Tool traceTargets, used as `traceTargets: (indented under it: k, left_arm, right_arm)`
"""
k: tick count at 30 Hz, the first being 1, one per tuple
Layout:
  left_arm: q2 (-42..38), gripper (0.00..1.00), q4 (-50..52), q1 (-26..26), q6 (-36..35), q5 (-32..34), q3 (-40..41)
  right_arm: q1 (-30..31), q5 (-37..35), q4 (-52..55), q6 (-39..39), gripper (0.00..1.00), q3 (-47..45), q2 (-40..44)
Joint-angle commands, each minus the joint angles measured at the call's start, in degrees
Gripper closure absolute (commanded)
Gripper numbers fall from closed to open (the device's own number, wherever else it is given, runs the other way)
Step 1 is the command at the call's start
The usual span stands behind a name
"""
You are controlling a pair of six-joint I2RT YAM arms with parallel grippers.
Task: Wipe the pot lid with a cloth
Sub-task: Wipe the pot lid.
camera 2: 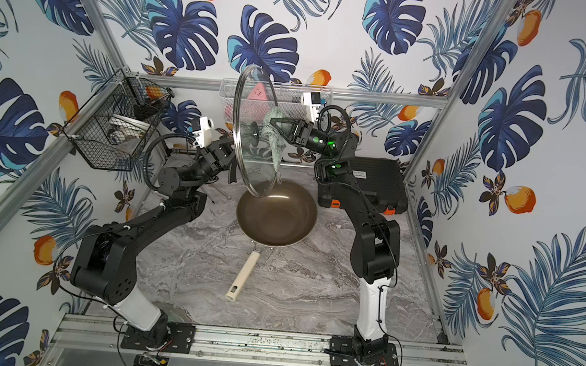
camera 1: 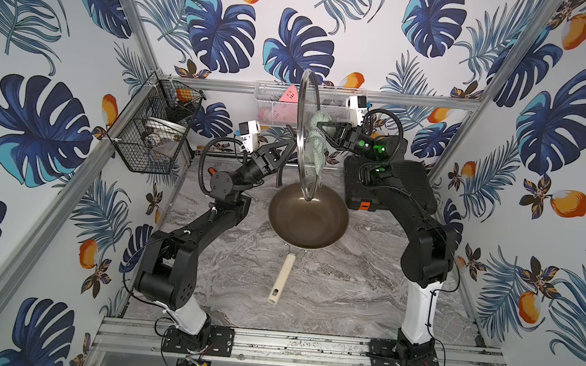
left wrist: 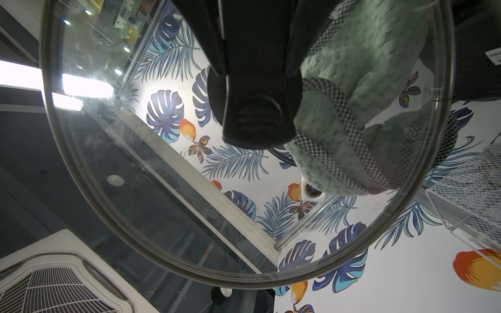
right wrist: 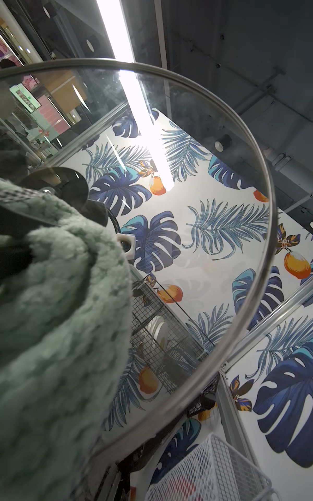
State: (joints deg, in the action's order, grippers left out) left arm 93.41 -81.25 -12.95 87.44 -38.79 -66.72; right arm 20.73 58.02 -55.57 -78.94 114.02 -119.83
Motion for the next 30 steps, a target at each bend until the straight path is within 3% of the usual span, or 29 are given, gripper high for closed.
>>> traceTargets:
  k: [1, 9, 19, 25, 30]
  left_arm:
    - [-0.73, 1.00, -7.32, -0.07, 1.42, 3.24, 0.00]
    - [0.57, 1.00, -7.41, -1.10, 0.83, 3.61, 0.69]
    - [2.28, 1.00, -7.35, -2.50, 0.45, 4.13, -0.09]
    - [2.81, 1.00, -7.30, -2.50, -0.12, 4.66, 0.45]
    - [4.22, 1.00, -7.32, -2.45, 0.08, 5.80, -1.38]
  right_arm:
    - [0.06, 0.75, 1.28, -0.63, 1.00, 3.45, -0.80]
    - [0.23, 0.69, 0.21, -2.13, 1.00, 5.42, 0.54]
    - [2.36, 0.29, -8.17, -9.38, 1.00, 6.18, 1.94]
    - [4.56, 0.70, -10.51, -9.80, 1.00, 2.92, 6.70]
    - [6.62, 0.34, -17.03, -13.20, 1.00, -5.05, 11.09]
